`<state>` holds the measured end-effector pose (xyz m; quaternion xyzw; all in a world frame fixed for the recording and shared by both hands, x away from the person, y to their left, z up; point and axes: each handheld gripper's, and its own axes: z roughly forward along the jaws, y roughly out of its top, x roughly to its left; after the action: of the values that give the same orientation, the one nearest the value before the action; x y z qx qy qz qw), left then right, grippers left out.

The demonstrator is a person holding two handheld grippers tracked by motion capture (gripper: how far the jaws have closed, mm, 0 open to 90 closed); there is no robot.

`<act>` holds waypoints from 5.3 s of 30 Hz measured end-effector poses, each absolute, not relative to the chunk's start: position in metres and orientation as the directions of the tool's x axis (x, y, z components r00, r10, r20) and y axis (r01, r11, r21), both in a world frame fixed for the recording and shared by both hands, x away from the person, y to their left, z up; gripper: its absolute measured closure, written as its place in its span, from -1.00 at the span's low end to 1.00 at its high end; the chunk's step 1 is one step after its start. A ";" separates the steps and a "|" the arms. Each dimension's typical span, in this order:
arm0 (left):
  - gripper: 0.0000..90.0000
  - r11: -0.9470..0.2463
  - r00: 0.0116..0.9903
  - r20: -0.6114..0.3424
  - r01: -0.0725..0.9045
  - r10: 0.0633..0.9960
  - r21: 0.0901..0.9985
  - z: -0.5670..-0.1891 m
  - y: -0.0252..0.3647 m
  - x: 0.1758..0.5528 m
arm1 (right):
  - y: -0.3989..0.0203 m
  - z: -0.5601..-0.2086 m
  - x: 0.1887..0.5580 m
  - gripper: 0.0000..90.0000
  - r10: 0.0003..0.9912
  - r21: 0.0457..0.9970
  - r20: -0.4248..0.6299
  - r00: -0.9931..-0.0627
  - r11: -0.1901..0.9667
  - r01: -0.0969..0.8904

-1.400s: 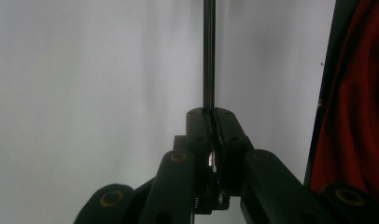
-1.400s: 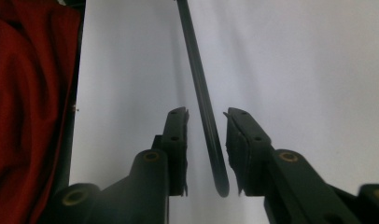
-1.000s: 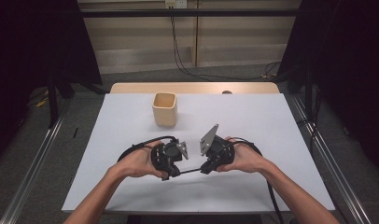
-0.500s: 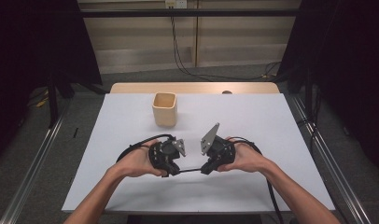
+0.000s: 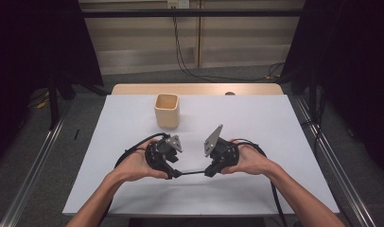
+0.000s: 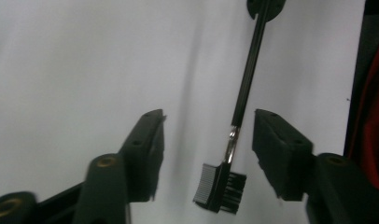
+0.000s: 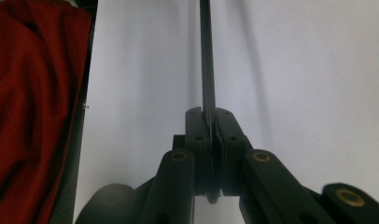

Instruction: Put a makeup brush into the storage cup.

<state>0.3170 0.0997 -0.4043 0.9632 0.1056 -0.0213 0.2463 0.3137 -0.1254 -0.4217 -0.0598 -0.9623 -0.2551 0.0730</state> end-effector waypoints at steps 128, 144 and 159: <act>-0.91 -0.254 0.855 -0.082 0.242 0.512 0.936 -0.422 0.149 0.286 | -0.202 -0.438 0.278 0.91 0.423 0.929 0.157 -0.892 0.244 0.279; -0.90 -0.259 0.906 -0.062 0.184 0.418 0.948 -0.417 0.108 0.288 | -0.198 -0.439 0.279 0.91 0.402 0.927 0.164 -0.901 0.250 0.280; -0.58 -0.227 0.917 -0.098 0.197 0.386 0.954 -0.415 0.082 0.294 | -0.197 -0.440 0.278 0.91 0.389 0.928 0.163 -0.907 0.253 0.275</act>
<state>0.2939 0.0821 -0.4148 0.7791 0.1870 0.0796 0.5930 0.2778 -0.1966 -0.4397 -0.2102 -0.7898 -0.5740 -0.0496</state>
